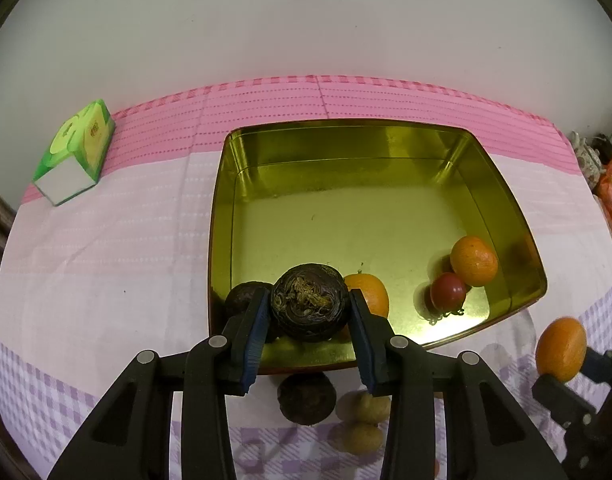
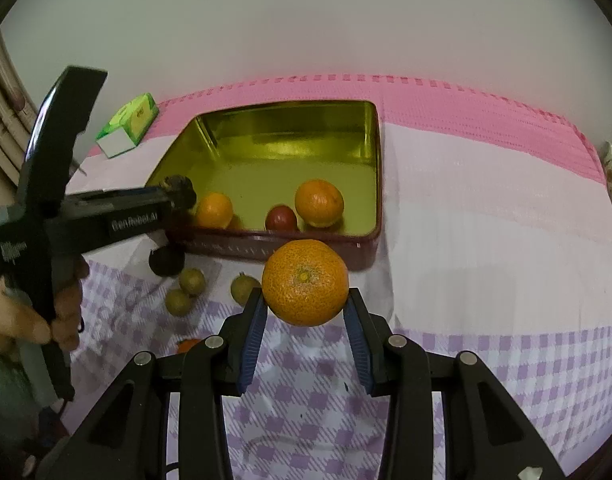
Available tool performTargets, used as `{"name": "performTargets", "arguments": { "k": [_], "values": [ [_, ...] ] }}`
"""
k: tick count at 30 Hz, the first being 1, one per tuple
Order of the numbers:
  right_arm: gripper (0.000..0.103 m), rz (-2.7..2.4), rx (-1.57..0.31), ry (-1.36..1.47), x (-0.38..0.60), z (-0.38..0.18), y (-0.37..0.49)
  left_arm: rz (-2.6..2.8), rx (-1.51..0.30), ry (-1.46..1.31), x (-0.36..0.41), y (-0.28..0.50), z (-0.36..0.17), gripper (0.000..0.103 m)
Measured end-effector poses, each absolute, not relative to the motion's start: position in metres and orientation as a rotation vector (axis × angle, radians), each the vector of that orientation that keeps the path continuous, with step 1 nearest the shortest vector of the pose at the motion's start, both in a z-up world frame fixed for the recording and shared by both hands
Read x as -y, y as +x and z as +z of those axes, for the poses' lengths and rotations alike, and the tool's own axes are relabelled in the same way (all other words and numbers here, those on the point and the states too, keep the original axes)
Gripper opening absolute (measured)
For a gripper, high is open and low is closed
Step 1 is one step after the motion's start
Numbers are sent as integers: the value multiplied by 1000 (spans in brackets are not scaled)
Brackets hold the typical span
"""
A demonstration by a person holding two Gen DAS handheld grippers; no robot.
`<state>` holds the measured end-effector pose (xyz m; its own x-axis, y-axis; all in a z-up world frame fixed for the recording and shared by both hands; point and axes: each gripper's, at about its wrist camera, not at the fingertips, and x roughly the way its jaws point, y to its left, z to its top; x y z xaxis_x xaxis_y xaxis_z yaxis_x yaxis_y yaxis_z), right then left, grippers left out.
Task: Organize fruits
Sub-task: 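Lift the orange with right gripper while left carries dark fruit toward the tin, then open right gripper to drop the orange in the tin while left releases dark fruit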
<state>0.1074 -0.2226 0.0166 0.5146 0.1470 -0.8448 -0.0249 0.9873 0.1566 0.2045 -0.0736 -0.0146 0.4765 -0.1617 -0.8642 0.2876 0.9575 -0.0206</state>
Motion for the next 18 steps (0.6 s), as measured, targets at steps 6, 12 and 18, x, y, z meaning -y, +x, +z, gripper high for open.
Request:
{"name": "performTargets", "arguments": {
  "k": [6,12,18],
  "values": [
    [37,94,-1009,110,223,22,123,-273,-1047,137,72,206,-18,40],
    [37,89,-1010,111,227,20,136,-273,-1054,138,71,208,-21,41],
    [37,101,-1018,112,228,14,147,-282,-1052,142,72,211,-22,41]
  ]
}}
